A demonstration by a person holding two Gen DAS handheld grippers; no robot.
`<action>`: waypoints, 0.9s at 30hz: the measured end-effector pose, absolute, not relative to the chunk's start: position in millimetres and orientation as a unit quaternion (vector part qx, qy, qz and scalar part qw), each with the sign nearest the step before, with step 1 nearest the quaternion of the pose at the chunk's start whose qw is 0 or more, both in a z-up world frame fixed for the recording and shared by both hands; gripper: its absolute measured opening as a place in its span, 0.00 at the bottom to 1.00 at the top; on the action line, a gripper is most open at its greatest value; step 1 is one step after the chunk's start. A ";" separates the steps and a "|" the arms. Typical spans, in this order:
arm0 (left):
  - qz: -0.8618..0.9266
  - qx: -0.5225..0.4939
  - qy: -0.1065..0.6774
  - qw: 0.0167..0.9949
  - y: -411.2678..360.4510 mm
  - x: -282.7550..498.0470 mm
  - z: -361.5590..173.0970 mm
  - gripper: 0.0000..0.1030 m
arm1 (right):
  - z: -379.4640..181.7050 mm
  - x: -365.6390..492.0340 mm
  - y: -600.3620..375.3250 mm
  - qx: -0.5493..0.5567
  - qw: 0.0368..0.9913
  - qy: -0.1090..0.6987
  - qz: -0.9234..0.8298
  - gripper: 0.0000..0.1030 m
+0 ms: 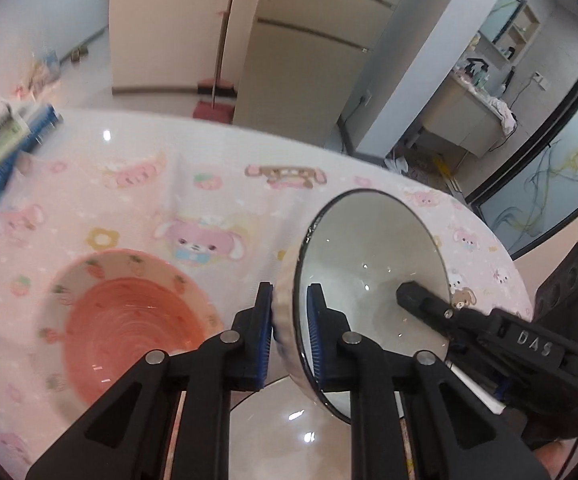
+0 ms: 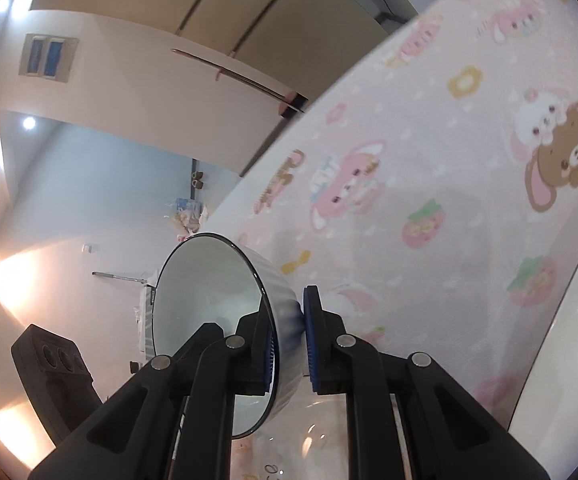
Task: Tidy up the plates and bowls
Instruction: 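Lift the white bowl off the table with both grippers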
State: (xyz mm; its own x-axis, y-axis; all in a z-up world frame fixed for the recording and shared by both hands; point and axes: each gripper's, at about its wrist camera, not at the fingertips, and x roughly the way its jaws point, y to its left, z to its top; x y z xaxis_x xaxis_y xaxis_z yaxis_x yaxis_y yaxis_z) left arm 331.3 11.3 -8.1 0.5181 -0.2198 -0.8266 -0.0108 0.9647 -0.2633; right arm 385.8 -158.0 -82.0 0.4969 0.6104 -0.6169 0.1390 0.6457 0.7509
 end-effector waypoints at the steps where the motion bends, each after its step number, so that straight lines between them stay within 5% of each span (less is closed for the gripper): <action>1: -0.054 -0.099 0.474 0.873 12.4 320.9 0.7 0.15 | -73.6 382.2 -153.1 0.389 0.775 0.469 0.167 0.14; 5: -0.015 -0.047 0.422 0.905 31.7 281.3 30.9 0.15 | -42.9 367.5 -116.5 0.359 0.793 0.439 0.221 0.15; 9: -0.030 -0.099 0.402 0.910 82.5 259.9 39.2 0.15 | -26.6 352.9 -77.2 0.326 0.809 0.416 0.259 0.14; 18: 0.020 -0.075 0.408 0.910 101.7 248.8 -2.7 0.16 | -25.1 316.4 -8.6 0.152 0.893 0.361 0.220 0.14; 27: 0.028 -0.066 0.404 0.912 107.0 257.2 -24.6 0.16 | -43.9 317.0 4.0 0.128 0.903 0.357 0.202 0.14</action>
